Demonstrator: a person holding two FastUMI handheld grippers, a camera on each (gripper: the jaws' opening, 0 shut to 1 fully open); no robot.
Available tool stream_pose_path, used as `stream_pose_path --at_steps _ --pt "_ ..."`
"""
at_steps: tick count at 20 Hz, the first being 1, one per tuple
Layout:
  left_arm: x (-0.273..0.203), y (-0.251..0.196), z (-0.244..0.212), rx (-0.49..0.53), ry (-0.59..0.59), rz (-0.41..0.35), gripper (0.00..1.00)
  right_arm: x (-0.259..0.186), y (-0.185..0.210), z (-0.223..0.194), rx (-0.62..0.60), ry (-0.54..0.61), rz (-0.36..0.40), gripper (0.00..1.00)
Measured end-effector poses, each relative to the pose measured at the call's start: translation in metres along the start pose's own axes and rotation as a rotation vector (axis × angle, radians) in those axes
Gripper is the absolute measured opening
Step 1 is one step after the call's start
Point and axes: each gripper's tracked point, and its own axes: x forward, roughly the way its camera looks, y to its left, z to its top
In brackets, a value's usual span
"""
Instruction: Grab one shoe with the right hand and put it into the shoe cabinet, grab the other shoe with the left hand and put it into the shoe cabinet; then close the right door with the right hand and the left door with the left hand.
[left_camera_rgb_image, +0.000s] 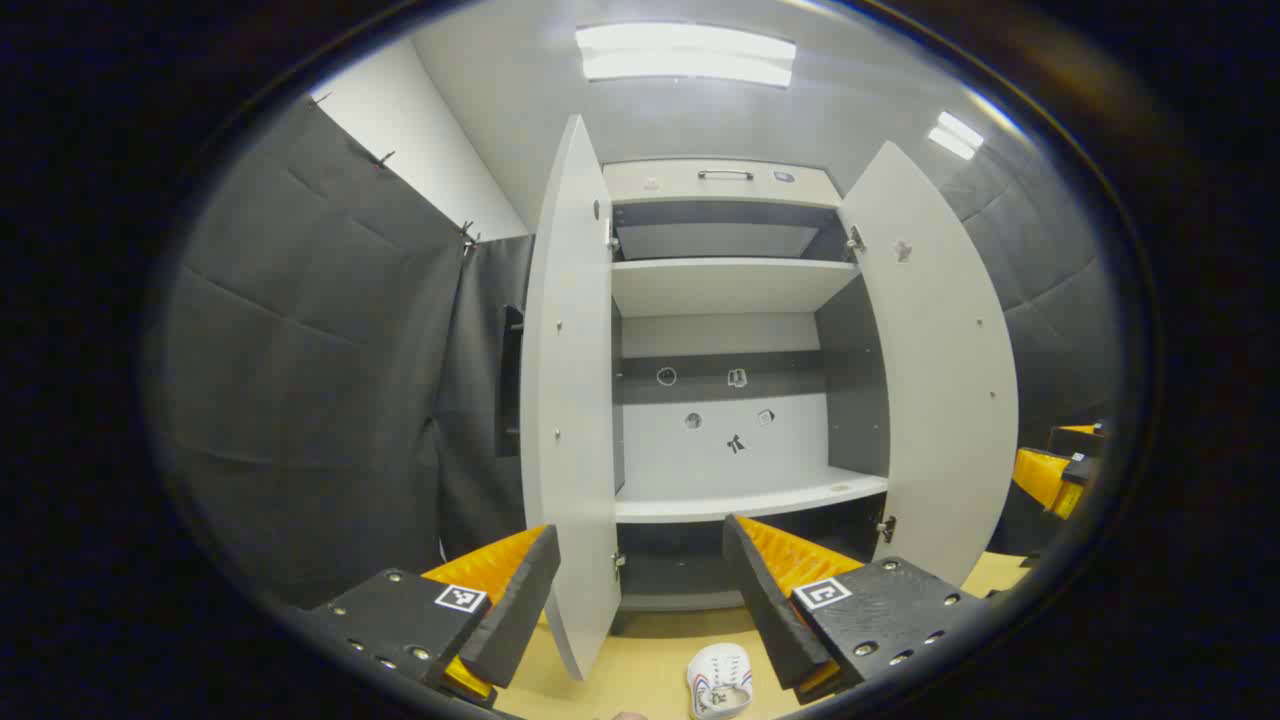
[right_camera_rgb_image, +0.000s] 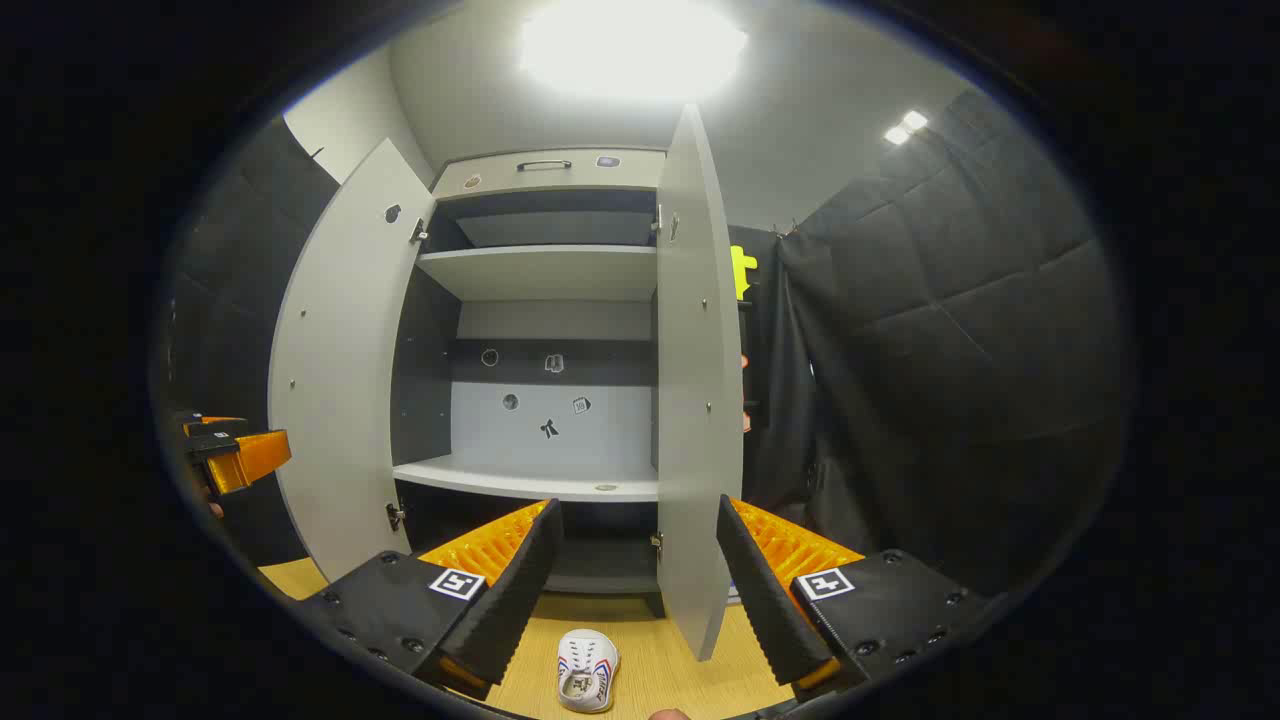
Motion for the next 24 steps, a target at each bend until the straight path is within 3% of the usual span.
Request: stream_pose_path --at_steps 17,24 --pt "-0.002 0.003 0.003 0.005 -0.008 0.021 0.95 0.013 0.013 -0.001 -0.02 0.007 0.012 0.97" --pt "-0.005 0.007 0.008 0.016 -0.016 0.054 0.95 0.036 0.027 -0.022 -0.038 0.067 0.06 0.98"
